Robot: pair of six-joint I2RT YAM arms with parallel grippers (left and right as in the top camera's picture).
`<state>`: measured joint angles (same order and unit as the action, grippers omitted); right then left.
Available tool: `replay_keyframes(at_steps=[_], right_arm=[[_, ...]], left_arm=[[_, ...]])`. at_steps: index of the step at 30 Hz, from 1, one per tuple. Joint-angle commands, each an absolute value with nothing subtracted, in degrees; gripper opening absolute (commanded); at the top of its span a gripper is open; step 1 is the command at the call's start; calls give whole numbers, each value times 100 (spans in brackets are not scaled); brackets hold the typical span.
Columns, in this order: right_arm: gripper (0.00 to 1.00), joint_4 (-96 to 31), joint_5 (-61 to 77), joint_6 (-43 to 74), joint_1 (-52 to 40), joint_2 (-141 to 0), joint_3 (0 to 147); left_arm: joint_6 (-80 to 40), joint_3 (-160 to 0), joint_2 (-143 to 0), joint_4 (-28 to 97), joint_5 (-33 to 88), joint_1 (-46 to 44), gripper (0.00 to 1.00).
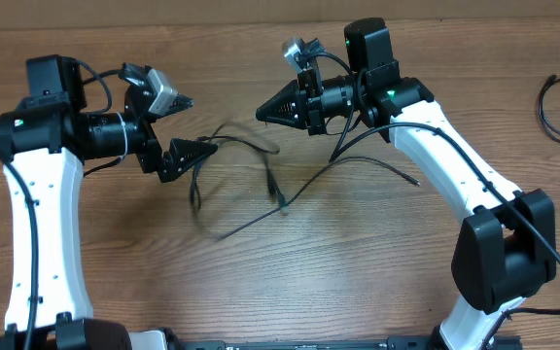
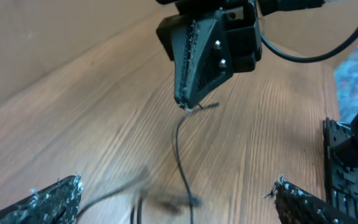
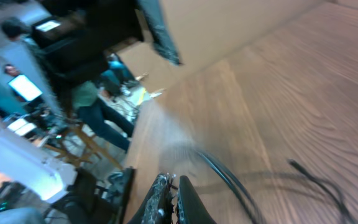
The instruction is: Untangle cables
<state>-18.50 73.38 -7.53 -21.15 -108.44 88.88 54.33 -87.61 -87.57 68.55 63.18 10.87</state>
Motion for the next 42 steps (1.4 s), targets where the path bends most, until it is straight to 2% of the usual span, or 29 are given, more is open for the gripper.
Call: replay_keyframes(at_steps=[1,8,10,11,12,14,15,18,21,26,29,32,33,34,35,36,37,38,42], right_arm=[[4,-1804,7811,-672,-2134,-10875,8888],[4,-1900,7474,-567,-2134,-10875,8888],[23,-2180,6818,-421,-2134,-10875,8888],[45,-2443,6267,-405,-2150,-10875,8888],[57,-2659,5795,-405,-2174,-10875,8888],[90,-3065,4578,-316,-2283,-10877,8888],[96,-3170,3988,-121,-2342,-10890,8886],[100,-3286,2405,556,-2611,-10971,8886],[100,-3194,1953,467,-2904,-11131,8884],[100,-3129,1927,-8,-3352,-11511,8884],[100,-3127,1756,-75,-3496,-11806,8884],[100,-2985,1747,-163,-3583,-12110,8884],[96,-2923,1741,-163,-3605,-12191,8884],[88,-2860,1739,-163,-3629,-12274,8884],[73,-2794,1741,-161,-3638,-12355,8884],[53,-2762,1741,-158,-3636,-12401,8884],[23,-2738,1741,-158,-3636,-12420,8884],[4,-2722,1739,-156,-3634,-12420,8884],[4,-2735,1741,32,-3505,-12258,9043]], left_arm=[[6519,-8473,-9271,6720,7214,1085,100],[6519,-8473,-10049,6790,7738,1085,100],[6519,-8477,-10077,6785,7999,1085,100],[6517,-8493,-10066,6788,8084,1085,99],[6499,-8523,-10044,6792,8125,1096,100],[6215,-8626,-10012,6785,8128,1103,100],[5935,-8711,-10005,6783,8088,1103,100],[4971,-9015,-10005,6764,7647,1100,100],[3780,-9325,-9996,6532,6643,1100,100],[731,-9743,-9948,5817,3592,1103,100],[97,-9920,-9918,5843,2659,1103,100],[-305,-9944,-9848,5839,2322,1103,100],[-344,-9946,-9839,5839,2287,1105,100],[-349,-9946,-9824,5841,2290,1109,100],[-349,-9946,-9821,5841,2294,1109,100],[-346,-9948,-9821,5841,2292,1109,100],[-346,-9948,-9821,5848,2294,1109,100],[-346,-9948,-9821,5863,2296,1109,100],[-196,-9946,-9824,5979,2672,1063,99]])
